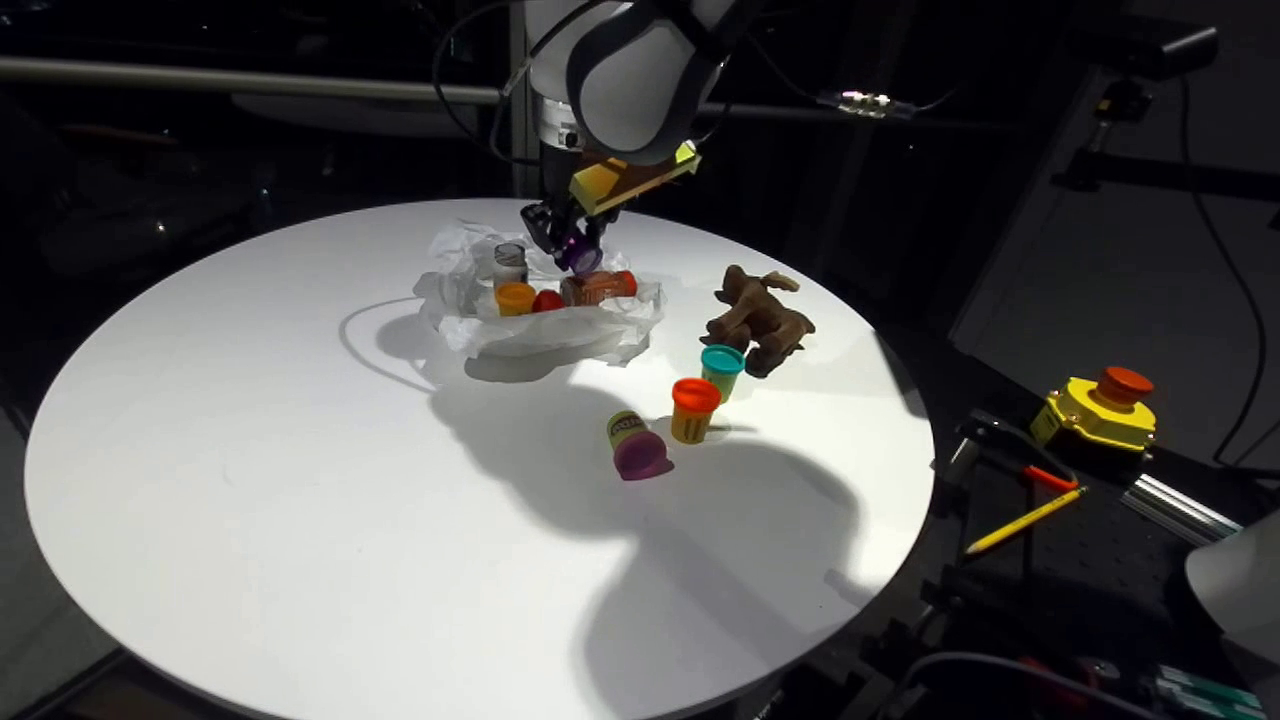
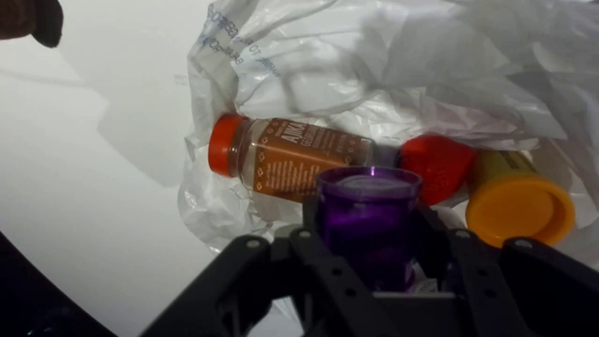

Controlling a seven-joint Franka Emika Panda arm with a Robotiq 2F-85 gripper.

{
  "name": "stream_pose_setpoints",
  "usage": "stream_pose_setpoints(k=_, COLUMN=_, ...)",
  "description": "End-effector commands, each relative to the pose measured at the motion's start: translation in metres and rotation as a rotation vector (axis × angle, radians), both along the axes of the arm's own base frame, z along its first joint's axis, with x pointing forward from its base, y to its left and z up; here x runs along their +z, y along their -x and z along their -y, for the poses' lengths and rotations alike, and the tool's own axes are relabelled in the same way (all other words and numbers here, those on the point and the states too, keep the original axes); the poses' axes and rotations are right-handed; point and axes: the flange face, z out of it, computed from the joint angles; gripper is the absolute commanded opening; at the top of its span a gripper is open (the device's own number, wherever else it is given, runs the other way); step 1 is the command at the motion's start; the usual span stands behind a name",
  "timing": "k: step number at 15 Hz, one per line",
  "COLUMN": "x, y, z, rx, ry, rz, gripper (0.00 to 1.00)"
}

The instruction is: Place the container, strawberry toy and moose toy inside the white plastic bag

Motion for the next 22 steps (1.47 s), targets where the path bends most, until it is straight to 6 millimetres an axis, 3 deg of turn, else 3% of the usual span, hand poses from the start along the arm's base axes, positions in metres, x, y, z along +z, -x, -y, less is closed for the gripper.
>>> stream_pose_setpoints(k=1, x=-0.003, y=-0.029, z=0.002, rx=-0.051, ry=0.006, rz=0.05, gripper=0.73)
stream_pose_setpoints(k=3, x=0.0, y=-0.036, z=0.004, rx=-0.071, ry=0.002, rz=0.076, gripper=0.79)
stream_pose_setpoints(k=6, x=0.018, y=-0.039, z=-0.001, rx=-0.082, ry=-0.013, rz=0.119, gripper=1.0)
stream_pose_setpoints(k=10, x=0.05, y=-0.019, z=-0.017, rx=-0.063, ry=-0.017, rz=0.127, gripper=1.0)
stream_pose_setpoints(k=15, x=0.069, y=0.051, z=-0.078, rx=-0.001, ry=-0.121, rz=0.035, gripper=1.0)
stream_pose_setpoints(k=18, x=0.057, y=0.108, z=-0.116, rx=-0.004, ry=-0.166, rz=-0.051, gripper=1.0)
stream_pose_setpoints(k=22, x=0.024, y=0.173, z=-0.146, rx=-0.02, ry=-0.154, rz=-0.095, gripper=1.0)
